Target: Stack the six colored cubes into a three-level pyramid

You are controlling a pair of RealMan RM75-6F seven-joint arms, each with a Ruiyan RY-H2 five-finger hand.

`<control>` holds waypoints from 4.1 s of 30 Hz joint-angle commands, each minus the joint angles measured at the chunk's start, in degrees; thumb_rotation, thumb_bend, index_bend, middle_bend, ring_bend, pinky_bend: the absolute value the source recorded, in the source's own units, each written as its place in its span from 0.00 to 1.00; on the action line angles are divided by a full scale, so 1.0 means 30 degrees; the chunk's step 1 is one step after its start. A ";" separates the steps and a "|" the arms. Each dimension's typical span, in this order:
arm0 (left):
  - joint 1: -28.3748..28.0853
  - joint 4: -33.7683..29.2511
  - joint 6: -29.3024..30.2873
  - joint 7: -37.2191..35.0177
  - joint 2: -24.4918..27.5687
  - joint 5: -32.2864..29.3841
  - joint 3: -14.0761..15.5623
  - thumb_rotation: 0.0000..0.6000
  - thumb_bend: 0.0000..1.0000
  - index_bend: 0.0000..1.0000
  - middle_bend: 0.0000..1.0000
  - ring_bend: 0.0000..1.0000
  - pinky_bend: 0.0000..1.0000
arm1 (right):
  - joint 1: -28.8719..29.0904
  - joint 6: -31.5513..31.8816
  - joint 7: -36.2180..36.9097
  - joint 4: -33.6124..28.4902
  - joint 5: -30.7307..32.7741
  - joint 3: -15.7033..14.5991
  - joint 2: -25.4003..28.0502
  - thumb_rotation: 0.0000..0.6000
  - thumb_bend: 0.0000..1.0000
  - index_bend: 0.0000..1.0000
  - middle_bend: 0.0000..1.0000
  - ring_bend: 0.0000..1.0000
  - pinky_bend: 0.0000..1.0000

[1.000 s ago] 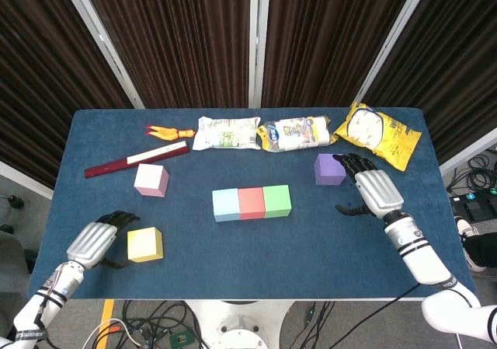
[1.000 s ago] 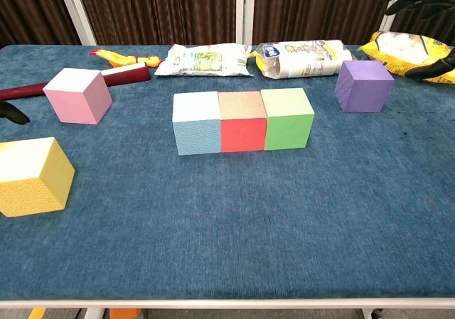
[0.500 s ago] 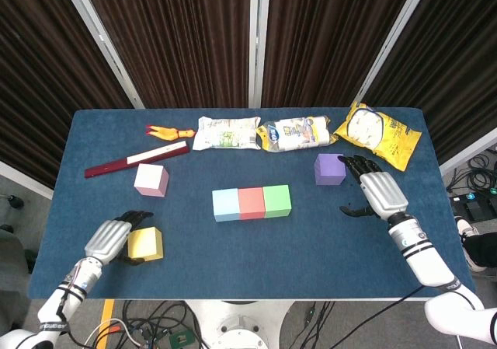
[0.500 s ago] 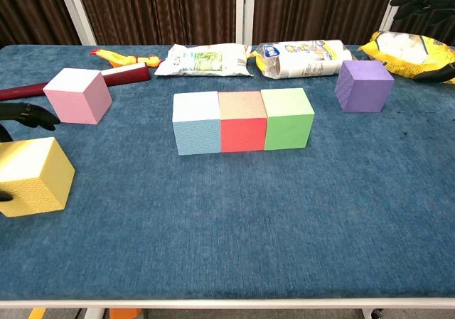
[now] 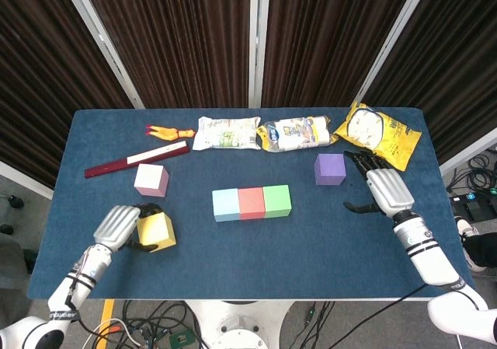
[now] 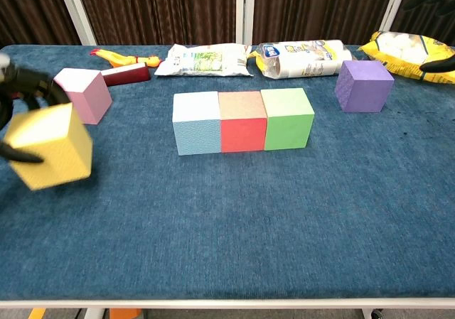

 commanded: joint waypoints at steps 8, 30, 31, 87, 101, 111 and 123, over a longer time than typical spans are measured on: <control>-0.3604 -0.1182 -0.2464 -0.0154 -0.0035 -0.2248 -0.3160 1.00 0.00 0.43 0.46 0.43 0.67 | -0.0577 0.1045 0.1051 -0.0563 -0.0600 0.0363 0.0755 1.00 0.10 0.00 0.11 0.00 0.10; -1.1273 0.0175 -0.2319 0.8330 -0.4150 -1.3052 -0.4473 1.00 0.00 0.39 0.43 0.43 0.66 | -0.1242 0.1867 0.3139 -0.0567 -0.2041 0.0265 0.1424 1.00 0.10 0.00 0.12 0.00 0.10; -1.1549 0.0255 -0.2029 0.8759 -0.4340 -1.3328 -0.4418 1.00 0.00 0.39 0.43 0.43 0.66 | -0.1259 0.1879 0.3228 -0.0529 -0.2074 0.0259 0.1437 1.00 0.10 0.00 0.12 0.00 0.10; -1.6178 0.3735 -0.1059 1.1842 -0.7845 -1.8434 -0.4960 1.00 0.00 0.36 0.42 0.43 0.65 | -0.1536 0.1692 0.3872 0.0357 -0.1650 0.0373 0.1429 1.00 0.10 0.00 0.12 0.00 0.10; -1.6433 0.3926 -0.1025 1.2102 -0.8031 -1.8806 -0.4745 1.00 0.00 0.28 0.38 0.42 0.64 | -0.1515 0.1629 0.3923 0.0441 -0.1664 0.0404 0.1380 1.00 0.10 0.00 0.12 0.00 0.10; -1.6312 0.3410 -0.0635 1.2021 -0.7829 -1.8446 -0.4736 1.00 0.00 0.11 0.23 0.32 0.59 | -0.1559 0.1731 0.3925 0.0344 -0.1689 0.0439 0.1386 1.00 0.11 0.00 0.12 0.00 0.10; -1.3641 -0.0179 0.1493 1.0289 -0.4831 -1.5973 -0.4216 1.00 0.00 0.10 0.21 0.29 0.55 | -0.1923 0.2357 0.3799 -0.0297 -0.1849 0.0469 0.1767 1.00 0.11 0.00 0.12 0.00 0.10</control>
